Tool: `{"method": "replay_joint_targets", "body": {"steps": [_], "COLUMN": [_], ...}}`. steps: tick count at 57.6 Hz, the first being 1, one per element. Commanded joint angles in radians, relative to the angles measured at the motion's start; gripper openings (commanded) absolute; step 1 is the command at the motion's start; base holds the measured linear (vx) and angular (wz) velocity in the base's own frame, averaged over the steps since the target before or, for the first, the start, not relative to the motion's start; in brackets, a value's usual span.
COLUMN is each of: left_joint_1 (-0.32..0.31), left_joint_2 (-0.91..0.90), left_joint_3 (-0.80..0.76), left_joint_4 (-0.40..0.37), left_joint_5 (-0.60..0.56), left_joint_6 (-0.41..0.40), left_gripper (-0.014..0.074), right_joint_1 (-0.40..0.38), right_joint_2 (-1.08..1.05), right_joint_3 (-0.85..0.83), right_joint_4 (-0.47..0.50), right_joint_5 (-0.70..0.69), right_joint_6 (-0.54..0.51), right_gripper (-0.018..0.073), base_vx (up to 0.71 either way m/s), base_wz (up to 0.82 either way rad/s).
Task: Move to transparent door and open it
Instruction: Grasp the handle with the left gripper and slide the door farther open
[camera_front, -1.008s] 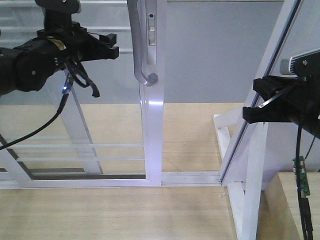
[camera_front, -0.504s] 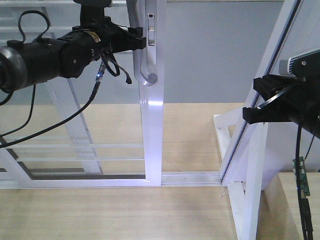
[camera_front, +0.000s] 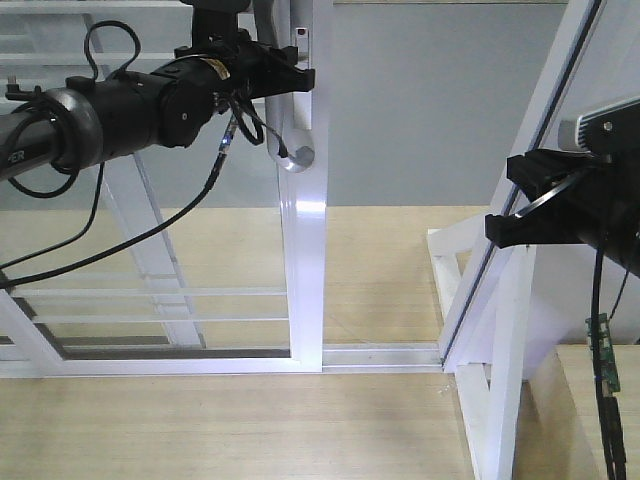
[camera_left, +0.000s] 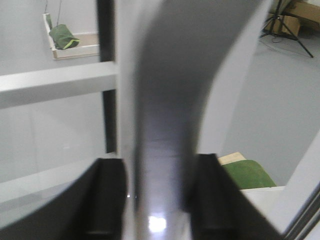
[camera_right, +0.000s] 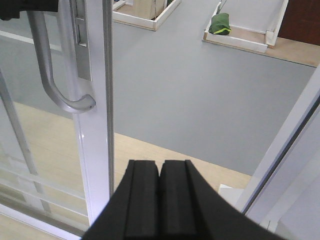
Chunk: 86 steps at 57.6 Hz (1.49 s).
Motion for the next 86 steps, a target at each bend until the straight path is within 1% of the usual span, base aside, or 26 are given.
{"method": "replay_joint_targets", "body": {"steps": [1, 3, 4, 8, 16, 33, 43, 68, 76, 86], "left_joint_1": [0.013, 0.018, 0.018, 0.028, 0.057, 0.149, 0.190, 0.292, 0.320, 0.370], "left_joint_2": [-0.060, -0.062, -0.066, -0.076, -0.102, -0.164, -0.188, -0.235, -0.252, -0.270], "left_joint_3": [-0.038, -0.038, -0.038, -0.038, -0.038, -0.038, -0.038, -0.038, -0.038, -0.038], "left_joint_4": [-0.008, -0.008, -0.008, -0.008, -0.009, -0.009, -0.009, -0.009, -0.009, -0.006], "left_joint_5": [-0.090, -0.085, -0.081, -0.064, -0.040, -0.004, 0.028, 0.041, 0.067, 0.137], "left_joint_6": [0.023, 0.044, 0.050, 0.080, 0.079, 0.075, 0.075, 0.076, 0.079, 0.079], "left_gripper": [0.0106, 0.0019, -0.0008, -0.0008, -0.0005, 0.0000, 0.0000, 0.0000, 0.0000, 0.0000], "right_joint_1": [-0.004, -0.004, -0.004, -0.004, -0.004, -0.004, -0.004, -0.004, -0.004, -0.004], "right_joint_2": [-0.019, -0.019, -0.019, -0.019, -0.019, -0.019, -0.019, 0.006, 0.006, 0.006], "right_joint_3": [-0.030, -0.030, -0.030, -0.030, -0.030, -0.030, -0.030, -0.030, -0.030, -0.030], "right_joint_4": [-0.002, -0.002, -0.002, -0.002, -0.002, -0.002, -0.002, -0.002, -0.002, -0.002], "right_joint_5": [-0.086, -0.086, -0.086, -0.086, -0.086, -0.086, -0.086, -0.084, -0.084, -0.084], "right_joint_6": [-0.009, -0.009, -0.009, -0.009, -0.009, -0.009, -0.009, -0.009, -0.009, -0.009], "right_gripper": [0.0000, 0.0000, 0.0000, 0.0000, 0.0000, 0.0000, 0.0000, 0.0000, 0.0000, 0.0000], "base_vx": [0.00, 0.00, 0.00, 0.00, 0.00, 0.00, 0.00, 0.00, 0.00, 0.00], "base_wz": [0.00, 0.00, 0.00, 0.00, 0.00, 0.00, 0.00, 0.00, 0.00, 0.00]}}
